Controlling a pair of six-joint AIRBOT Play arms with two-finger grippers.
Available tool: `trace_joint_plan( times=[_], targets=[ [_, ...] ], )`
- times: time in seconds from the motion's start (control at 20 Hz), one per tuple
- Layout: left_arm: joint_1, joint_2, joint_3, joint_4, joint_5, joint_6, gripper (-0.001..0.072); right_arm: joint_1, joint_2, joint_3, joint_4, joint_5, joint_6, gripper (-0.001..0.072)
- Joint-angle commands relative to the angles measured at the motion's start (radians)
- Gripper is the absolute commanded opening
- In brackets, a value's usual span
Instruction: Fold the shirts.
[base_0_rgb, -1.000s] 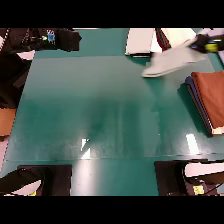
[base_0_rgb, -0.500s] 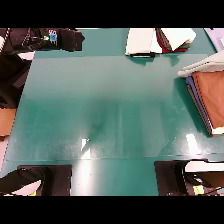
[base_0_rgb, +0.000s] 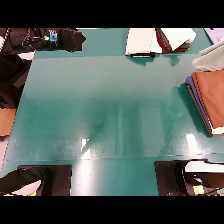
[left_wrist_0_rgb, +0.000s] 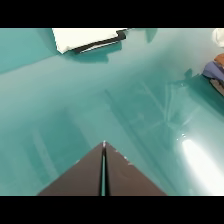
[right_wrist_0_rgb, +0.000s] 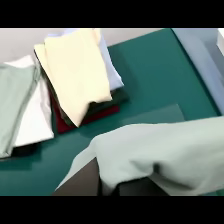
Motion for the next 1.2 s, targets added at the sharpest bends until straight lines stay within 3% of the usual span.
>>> trace_joint_plan(
  times=[0.0,0.25,0.75,0.8,0.9,0.95,1.15],
  targets=[
    [0.0,0.001,0.0,0.0,-0.008,0.001,0.0022,-0.003,0.089,-0.101,-0.167,0.039,-0.01,0.0019],
    [0.0,0.001,0.0,0.0,-0.021,0.003,0.0022,-0.012,0.257,-0.409,-0.332,0.074,-0.02,0.0019],
    [0.0,0.001,0.0,0.0,-0.083,0.046,0.0022,-0.233,0.496,-0.895,-0.349,0.138,-0.02,0.0023],
    [0.0,0.001,0.0,0.0,-0.085,0.046,0.0022,-0.255,0.507,-0.924,-0.349,0.14,-0.02,0.0072],
    [0.0,0.001,0.0,0.0,-0.09,0.046,0.0022,-0.308,0.512,-0.957,-0.349,0.143,-0.02,0.0463],
    [0.0,0.001,0.0,0.0,-0.092,0.047,0.0022,-0.343,0.512,-0.956,-0.349,0.146,-0.02,0.0519],
    [0.0,0.001,0.0,0.0,-0.09,0.053,0.0022,-0.438,0.512,-0.844,-0.281,0.137,-0.019,0.0521]
  ],
)
